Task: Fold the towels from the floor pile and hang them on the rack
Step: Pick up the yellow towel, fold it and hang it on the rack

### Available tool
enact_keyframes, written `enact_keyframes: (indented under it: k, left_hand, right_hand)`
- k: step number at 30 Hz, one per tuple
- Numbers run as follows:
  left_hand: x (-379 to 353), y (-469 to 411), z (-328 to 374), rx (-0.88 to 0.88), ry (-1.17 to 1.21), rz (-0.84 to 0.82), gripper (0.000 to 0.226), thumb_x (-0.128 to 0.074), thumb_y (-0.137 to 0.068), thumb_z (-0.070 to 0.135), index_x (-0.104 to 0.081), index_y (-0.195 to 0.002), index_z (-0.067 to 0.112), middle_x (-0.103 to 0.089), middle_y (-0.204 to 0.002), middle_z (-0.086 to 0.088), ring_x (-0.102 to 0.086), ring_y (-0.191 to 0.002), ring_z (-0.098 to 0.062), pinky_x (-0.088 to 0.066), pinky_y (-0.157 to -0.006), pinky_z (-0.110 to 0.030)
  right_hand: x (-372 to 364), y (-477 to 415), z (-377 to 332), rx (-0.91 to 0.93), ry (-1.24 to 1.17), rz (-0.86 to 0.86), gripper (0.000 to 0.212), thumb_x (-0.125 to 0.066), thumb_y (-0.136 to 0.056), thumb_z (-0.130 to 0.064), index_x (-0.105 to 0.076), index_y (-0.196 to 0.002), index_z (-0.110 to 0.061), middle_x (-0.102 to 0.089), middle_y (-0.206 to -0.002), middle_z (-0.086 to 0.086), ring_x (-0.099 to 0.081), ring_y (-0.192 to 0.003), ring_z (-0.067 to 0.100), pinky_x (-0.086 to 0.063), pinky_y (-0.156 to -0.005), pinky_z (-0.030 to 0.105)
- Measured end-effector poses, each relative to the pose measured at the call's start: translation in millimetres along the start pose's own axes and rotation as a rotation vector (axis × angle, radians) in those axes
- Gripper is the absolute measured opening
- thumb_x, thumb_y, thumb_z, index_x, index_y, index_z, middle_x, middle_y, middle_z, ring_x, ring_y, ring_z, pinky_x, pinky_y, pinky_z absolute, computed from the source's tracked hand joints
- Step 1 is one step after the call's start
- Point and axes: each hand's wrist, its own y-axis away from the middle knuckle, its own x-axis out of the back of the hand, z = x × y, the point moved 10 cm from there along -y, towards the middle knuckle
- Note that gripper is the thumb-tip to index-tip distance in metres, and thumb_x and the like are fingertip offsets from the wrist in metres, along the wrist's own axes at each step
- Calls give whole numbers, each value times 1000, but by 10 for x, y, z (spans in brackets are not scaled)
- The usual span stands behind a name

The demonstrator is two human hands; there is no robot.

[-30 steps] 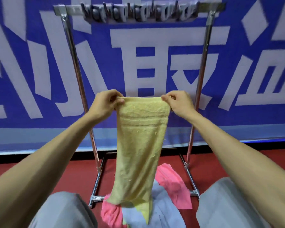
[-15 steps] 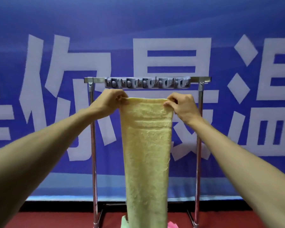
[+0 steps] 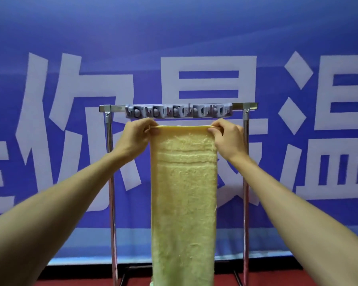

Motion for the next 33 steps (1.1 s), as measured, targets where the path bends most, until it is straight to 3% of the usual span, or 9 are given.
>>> enact_keyframes:
  k: [3,7,10,14,16,20,25,29,33]
  left_hand:
    - [-90,128,-114,67,80,-7,10,-65,-89,9,-70,-96,4,-67,-81,-3,-61,-73,-15,-52,-70,-27]
    - [-355,471,-331,170,147,-57,12,-65,-88,12,-68,-98,6,-67,-82,-5,-64,-75,-23,-55,-69,-32]
    - [-656,810,-549,268,195,-125,10,-66,-87,10,-68,-97,8,-68,-85,-15,-64,-73,-25,-56,-70,-36]
    - [-1070,1322,-977,438,226,-168,5,-68,-85,15,-70,-89,13,-70,-79,-5,-67,-76,-22,-57,-77,-42]
    - [-1298,1624,-1180,551,283,-196,2,-69,-85,15,-70,-84,17,-71,-78,-6,-66,-75,-20,-58,-76,-38]
    - [-1673,2195,-1385,764,480,-202,9,-66,-87,9,-68,-80,14,-66,-75,-4,-62,-72,-13,-55,-64,-16]
    - [-1990,2847,-1581,1000,692,-239,7,-68,-85,13,-71,-89,9,-70,-84,-7,-65,-80,-17,-55,-80,-30]
    - [-2094,2960,-1636,1092,760,-243,7,-67,-84,5,-70,-89,2,-72,-72,-3,-68,-69,-13,-56,-70,-24]
    - [-2094,2919,-1649,1139,821,-213,8,-67,-83,6,-71,-89,2,-72,-73,-5,-67,-66,-12,-55,-63,-20]
  right_hand:
    - [-138,104,122,-76,-57,-55,12,-60,-92,-22,-67,-86,-14,-67,-78,-1,-61,-80,20,-47,-70,33]
    - [-378,375,387,-171,-111,-144,11,-60,-91,-20,-66,-83,-15,-65,-77,-4,-60,-81,17,-41,-70,27]
    - [-544,666,660,-262,-137,-182,9,-63,-88,-20,-67,-81,-17,-66,-75,-6,-61,-79,13,-45,-73,27]
    - [-898,1142,1120,-425,-173,-281,10,-68,-85,-22,-73,-88,-15,-73,-84,-4,-66,-82,8,-53,-79,30]
    - [-1034,1393,1317,-491,-187,-322,8,-70,-83,-22,-74,-86,-16,-73,-80,-2,-67,-77,7,-56,-80,35]
    - [-1192,1832,1585,-519,-89,-393,9,-73,-81,-22,-76,-84,-14,-74,-78,2,-62,-66,0,-51,-73,17]
    - [-1455,2380,1953,-669,-116,-450,6,-75,-78,-25,-75,-75,-19,-72,-64,-1,-70,-65,12,-58,-80,41]
    - [-1521,2727,2136,-795,-169,-367,11,-76,-77,-26,-73,-68,-21,-69,-62,-4,-65,-61,10,-59,-71,39]
    - [-1574,2845,2170,-994,-411,-352,13,-74,-82,-19,-71,-74,-9,-69,-69,6,-63,-55,10,-52,-53,24]
